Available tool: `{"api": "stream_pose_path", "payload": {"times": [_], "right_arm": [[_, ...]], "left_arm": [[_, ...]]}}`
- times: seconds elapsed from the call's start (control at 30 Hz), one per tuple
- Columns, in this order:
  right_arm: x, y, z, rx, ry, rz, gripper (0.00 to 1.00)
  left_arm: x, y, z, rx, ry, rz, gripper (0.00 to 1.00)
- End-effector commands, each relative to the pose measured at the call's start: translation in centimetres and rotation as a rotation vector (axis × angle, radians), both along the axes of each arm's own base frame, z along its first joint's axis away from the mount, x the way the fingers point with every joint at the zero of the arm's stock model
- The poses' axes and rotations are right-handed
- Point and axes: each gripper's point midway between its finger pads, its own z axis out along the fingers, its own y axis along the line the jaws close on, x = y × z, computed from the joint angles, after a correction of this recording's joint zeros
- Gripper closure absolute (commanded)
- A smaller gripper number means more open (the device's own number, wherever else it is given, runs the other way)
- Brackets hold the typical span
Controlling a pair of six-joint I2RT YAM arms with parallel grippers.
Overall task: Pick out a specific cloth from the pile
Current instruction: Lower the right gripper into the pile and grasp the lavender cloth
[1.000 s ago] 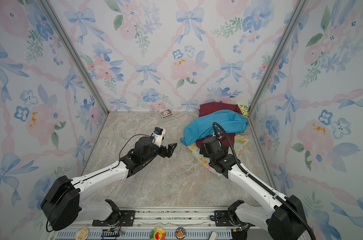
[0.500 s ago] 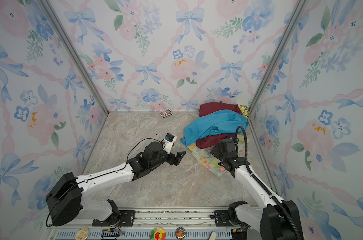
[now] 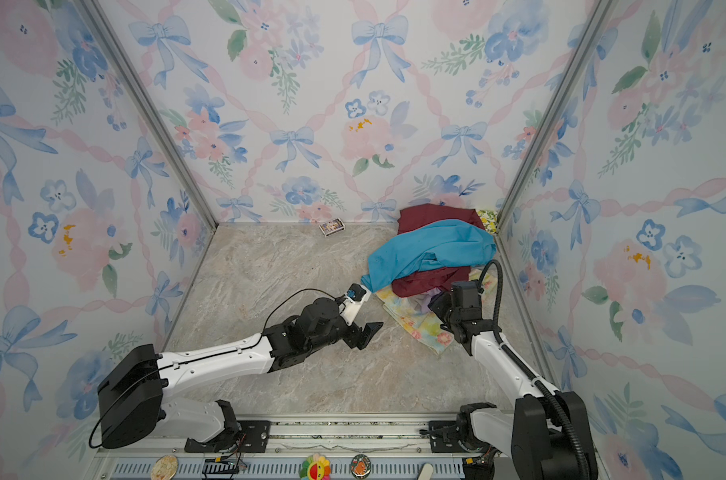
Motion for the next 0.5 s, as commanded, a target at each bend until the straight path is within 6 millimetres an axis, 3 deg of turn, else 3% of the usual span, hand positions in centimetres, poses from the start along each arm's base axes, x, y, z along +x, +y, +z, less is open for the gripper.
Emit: {"api": "stream_pose_path", "payload": {"times": [0.0,0.47], "right_arm": [[0.7,0.0,-0.5,0.05,-0.013,-0.009,0.39],[4.5,-0.3,-1.9,0.073,-0.012,-0.029,0.48]], "left_arm": [[0.0,-0.4,1.2,-0.006,-0.026,-0.013,0.16],[0.0,-0.4,0.9,0.011,-0.035,-0.013,0.16]]}}
